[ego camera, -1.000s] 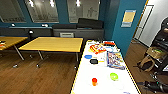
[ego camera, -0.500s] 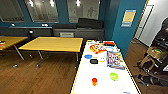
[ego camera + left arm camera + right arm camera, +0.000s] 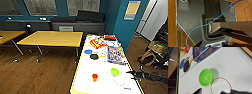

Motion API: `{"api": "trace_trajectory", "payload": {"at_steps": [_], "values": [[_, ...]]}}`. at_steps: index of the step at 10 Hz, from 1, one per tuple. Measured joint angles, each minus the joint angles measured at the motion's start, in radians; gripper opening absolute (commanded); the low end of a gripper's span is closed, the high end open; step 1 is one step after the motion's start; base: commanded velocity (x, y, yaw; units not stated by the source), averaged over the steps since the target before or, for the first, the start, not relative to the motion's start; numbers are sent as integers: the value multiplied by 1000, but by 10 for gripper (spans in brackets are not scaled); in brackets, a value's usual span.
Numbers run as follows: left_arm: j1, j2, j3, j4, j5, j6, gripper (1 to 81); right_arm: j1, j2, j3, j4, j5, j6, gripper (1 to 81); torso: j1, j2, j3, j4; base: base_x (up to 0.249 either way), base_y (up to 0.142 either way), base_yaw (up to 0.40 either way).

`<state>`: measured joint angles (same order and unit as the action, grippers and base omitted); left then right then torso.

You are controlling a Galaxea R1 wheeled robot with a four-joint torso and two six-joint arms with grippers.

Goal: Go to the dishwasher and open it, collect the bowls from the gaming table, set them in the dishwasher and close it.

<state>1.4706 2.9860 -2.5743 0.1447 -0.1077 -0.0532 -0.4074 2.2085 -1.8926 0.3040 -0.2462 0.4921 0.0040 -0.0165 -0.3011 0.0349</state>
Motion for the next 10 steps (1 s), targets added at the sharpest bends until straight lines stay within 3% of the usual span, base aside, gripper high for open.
{"api": "trace_trajectory", "payload": {"at_steps": [4, 10], "values": [[-13, -3, 0, 0, -1, -3, 811, 42, 0, -7, 6, 1, 12, 811, 1, 1, -72, 0, 0, 0, 0], [-17, -3, -7, -14, -4, -3, 811, 121, 83, -82, 7, 10, 27, 811, 1, 2, -79, 0, 0, 0, 0]]}}
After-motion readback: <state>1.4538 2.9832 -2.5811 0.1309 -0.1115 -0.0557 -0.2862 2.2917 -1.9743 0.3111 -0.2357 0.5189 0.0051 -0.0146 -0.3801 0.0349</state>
